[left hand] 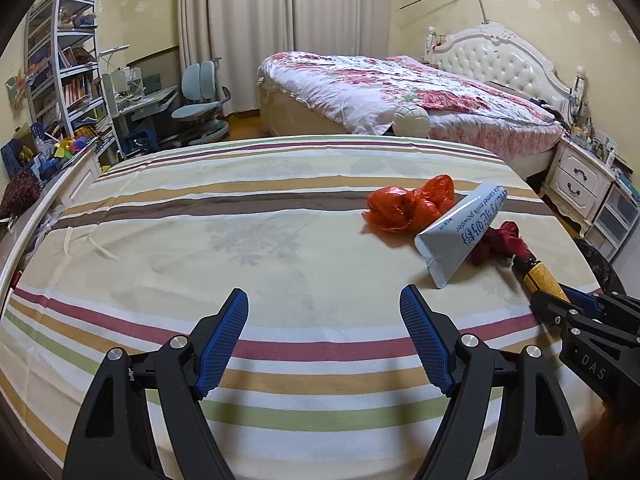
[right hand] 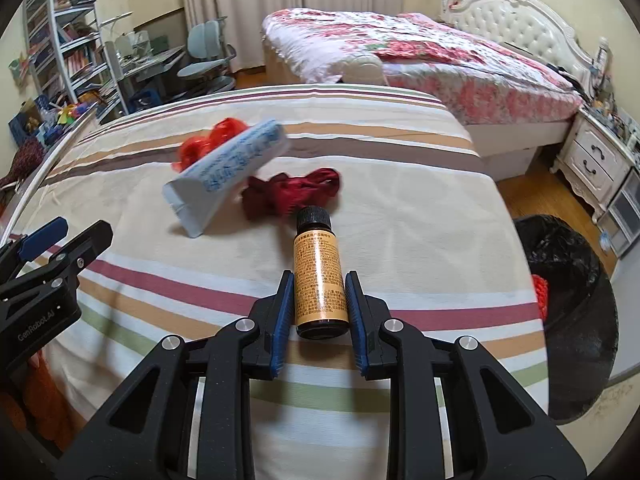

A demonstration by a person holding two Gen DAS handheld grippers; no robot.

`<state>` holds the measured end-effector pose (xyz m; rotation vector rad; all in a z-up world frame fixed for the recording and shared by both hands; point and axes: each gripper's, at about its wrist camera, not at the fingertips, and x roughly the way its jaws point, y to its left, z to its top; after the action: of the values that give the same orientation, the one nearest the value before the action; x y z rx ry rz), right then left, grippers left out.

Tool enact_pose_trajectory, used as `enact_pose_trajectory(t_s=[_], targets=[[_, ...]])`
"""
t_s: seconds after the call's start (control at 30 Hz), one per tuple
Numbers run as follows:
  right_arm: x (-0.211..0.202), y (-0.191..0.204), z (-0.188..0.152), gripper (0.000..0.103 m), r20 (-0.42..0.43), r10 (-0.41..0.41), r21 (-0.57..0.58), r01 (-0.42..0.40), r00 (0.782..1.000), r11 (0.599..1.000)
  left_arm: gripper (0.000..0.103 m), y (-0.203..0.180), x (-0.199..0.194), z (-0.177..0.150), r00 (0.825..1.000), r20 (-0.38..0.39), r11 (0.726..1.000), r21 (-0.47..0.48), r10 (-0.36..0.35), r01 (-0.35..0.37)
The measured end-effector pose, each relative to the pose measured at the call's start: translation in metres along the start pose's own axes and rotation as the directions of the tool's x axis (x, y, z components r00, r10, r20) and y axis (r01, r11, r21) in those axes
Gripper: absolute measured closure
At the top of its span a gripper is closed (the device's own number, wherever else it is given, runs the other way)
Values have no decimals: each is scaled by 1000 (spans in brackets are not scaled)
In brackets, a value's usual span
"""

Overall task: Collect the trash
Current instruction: 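Grasp the gold bottle with the right gripper, then grasp the white milk-powder tube with the left gripper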

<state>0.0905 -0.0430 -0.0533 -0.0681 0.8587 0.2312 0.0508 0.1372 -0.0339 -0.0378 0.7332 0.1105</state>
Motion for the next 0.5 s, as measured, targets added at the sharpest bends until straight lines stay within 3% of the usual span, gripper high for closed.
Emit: enact_pose_trajectory(t_s=[0.27, 0.5], targets=[[2, -39, 3, 78, -1, -39, 77, 39, 999, 996, 27, -31, 7, 7, 998, -4, 996, 61, -65, 65], [9, -47, 11, 78, -3, -38, 75, 38, 999, 996, 27, -48, 23, 19, 995, -35, 992, 73, -98, 101]])
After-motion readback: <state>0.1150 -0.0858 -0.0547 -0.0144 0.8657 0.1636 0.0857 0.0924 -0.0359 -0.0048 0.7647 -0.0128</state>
